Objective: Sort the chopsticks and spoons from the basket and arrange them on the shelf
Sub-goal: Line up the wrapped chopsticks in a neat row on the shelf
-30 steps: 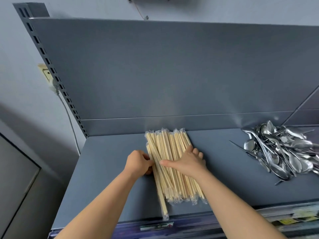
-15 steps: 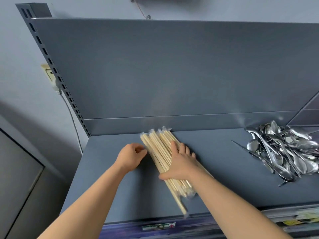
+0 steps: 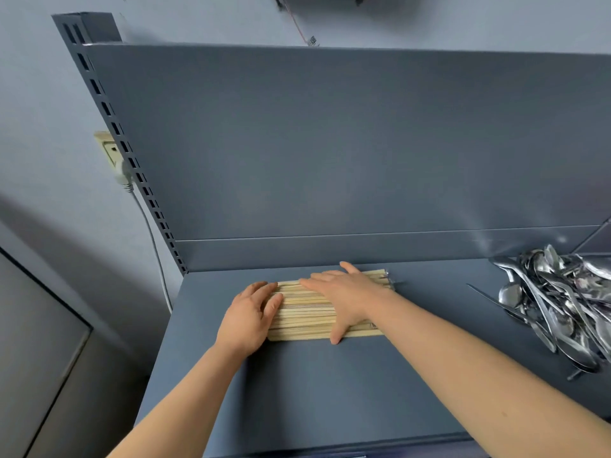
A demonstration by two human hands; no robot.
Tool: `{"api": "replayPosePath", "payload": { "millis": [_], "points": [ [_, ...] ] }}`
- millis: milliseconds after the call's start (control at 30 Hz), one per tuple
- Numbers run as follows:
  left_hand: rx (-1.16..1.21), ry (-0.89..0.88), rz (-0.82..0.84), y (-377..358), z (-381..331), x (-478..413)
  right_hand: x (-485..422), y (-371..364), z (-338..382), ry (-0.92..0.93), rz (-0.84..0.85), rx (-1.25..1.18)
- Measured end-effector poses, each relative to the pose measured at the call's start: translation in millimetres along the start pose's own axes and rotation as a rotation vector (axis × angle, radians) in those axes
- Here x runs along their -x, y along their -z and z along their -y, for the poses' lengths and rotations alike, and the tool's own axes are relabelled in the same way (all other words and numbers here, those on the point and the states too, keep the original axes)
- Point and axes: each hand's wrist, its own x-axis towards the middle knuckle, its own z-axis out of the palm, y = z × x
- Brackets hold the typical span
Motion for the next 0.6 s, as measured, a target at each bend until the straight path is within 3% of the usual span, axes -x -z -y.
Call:
{"api": "replayPosePath", "payload": {
  "millis": [67,133,267,367,467,600],
  "points": [
    [0.109,0.058,-0.088,1.2,-2.2,-0.9,4.9,-3.1,-7.6,-0.051,-0.097,-0.022],
    [0.151,0.143,-0.2,4.8,-0.8,1.0,20.2,-12.8,-18.9,-0.131,-0.221,-0.195],
    [0.05,0.281,-0.298,4.8,8.7,8.8,56.9,-47.5,-48.0,-0.461,-0.557,-0.923],
    [0.213,0.298,-0.274,-6.0,2.8,12.9,58.5,-68.6,-52.3,-0.656,-0.635,-1.199],
    [0.31,0.243,-0.252,-20.2,-16.2,17.2,43.6,-73.8,-35.0,-0.559,-0.659,-1.41],
    [0.376,0.262,-0.255,-22.0,-16.1,17.9,39.9,-75.9,-38.7,-0.539,-0.651,-1.466]
  ]
}}
